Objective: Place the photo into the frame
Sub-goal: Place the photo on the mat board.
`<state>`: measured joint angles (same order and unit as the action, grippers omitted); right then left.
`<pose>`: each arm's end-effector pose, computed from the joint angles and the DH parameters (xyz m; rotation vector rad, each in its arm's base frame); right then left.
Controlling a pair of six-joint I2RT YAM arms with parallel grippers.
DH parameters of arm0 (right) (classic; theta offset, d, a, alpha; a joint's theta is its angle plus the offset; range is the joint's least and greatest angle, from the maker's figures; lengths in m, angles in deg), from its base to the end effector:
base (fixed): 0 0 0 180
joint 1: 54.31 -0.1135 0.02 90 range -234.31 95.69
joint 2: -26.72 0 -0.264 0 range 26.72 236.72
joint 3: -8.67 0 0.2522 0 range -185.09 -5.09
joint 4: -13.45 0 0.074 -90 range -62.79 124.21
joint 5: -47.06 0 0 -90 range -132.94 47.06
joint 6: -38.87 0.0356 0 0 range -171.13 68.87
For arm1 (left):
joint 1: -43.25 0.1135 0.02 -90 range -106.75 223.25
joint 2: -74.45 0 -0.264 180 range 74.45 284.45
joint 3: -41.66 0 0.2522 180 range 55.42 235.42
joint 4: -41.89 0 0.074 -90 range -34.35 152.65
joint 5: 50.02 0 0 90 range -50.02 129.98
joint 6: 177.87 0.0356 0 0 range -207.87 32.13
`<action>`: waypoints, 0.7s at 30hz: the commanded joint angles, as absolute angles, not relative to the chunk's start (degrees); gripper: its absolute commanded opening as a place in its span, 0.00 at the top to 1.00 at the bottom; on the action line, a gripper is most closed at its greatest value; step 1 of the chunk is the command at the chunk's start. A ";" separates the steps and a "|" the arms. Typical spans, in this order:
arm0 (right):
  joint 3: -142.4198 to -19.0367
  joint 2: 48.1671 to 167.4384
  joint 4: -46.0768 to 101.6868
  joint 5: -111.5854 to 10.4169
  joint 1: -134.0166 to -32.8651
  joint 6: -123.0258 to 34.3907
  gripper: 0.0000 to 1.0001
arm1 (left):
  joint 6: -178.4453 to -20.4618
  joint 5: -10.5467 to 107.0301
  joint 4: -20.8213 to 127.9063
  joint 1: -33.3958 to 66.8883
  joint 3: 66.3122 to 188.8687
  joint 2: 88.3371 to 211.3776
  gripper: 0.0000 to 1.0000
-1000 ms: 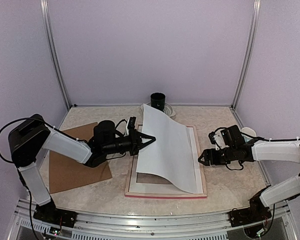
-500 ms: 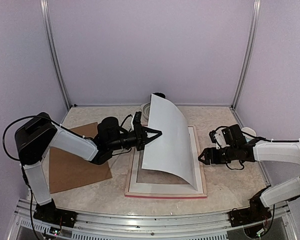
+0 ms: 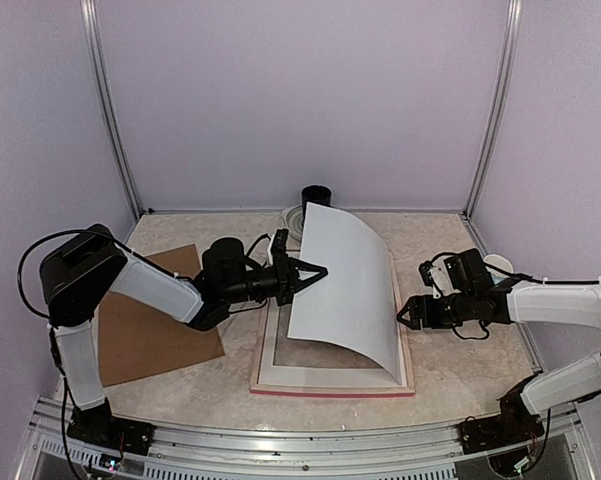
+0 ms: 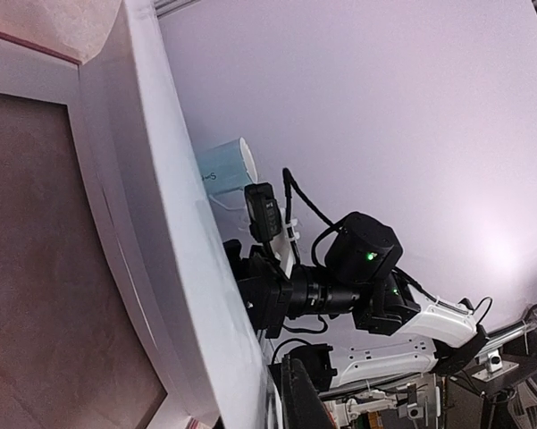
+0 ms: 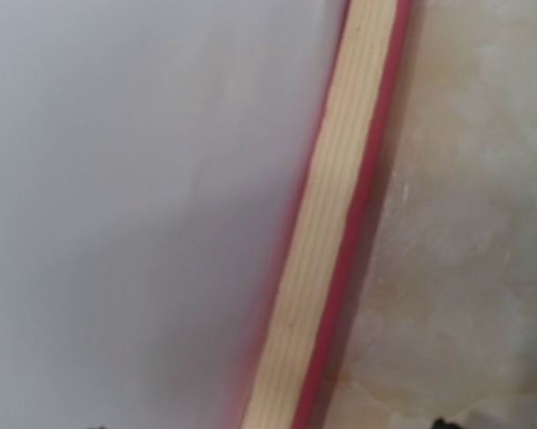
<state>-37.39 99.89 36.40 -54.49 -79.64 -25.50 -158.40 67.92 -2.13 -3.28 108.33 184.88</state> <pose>0.2120 0.1082 0.1678 -0.0862 2.5253 0.6253 0.2629 -0.3016 0.1869 0.0694 1.9570 -1.8744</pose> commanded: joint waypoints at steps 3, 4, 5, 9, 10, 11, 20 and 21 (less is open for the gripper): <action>-37.16 99.27 36.88 -54.39 -78.93 -25.29 0.22 | -156.47 65.15 0.35 -2.66 104.45 182.93 0.89; -37.24 99.36 36.88 -54.44 -78.92 -25.29 0.22 | -156.17 64.78 0.77 -2.56 104.04 182.58 0.89; -37.37 99.45 36.92 -54.56 -78.88 -25.29 0.22 | -155.89 64.48 1.17 -2.47 103.72 182.08 0.89; -37.70 99.67 36.80 -54.77 -78.84 -25.31 0.22 | -154.98 63.63 3.67 -2.28 103.16 181.05 0.85; -37.78 99.75 36.79 -54.84 -78.84 -25.29 0.22 | -154.75 63.35 4.12 -2.28 102.88 180.85 0.85; -37.79 99.76 36.79 -54.87 -78.84 -25.29 0.22 | -154.62 63.06 4.36 -2.23 102.69 180.68 0.85; -38.04 99.41 37.68 -54.38 -78.66 -25.42 0.22 | -153.23 62.50 6.13 -2.11 100.90 180.15 0.74; -38.10 99.41 37.71 -54.45 -78.66 -25.39 0.22 | -152.99 62.46 6.24 -2.04 100.70 180.04 0.72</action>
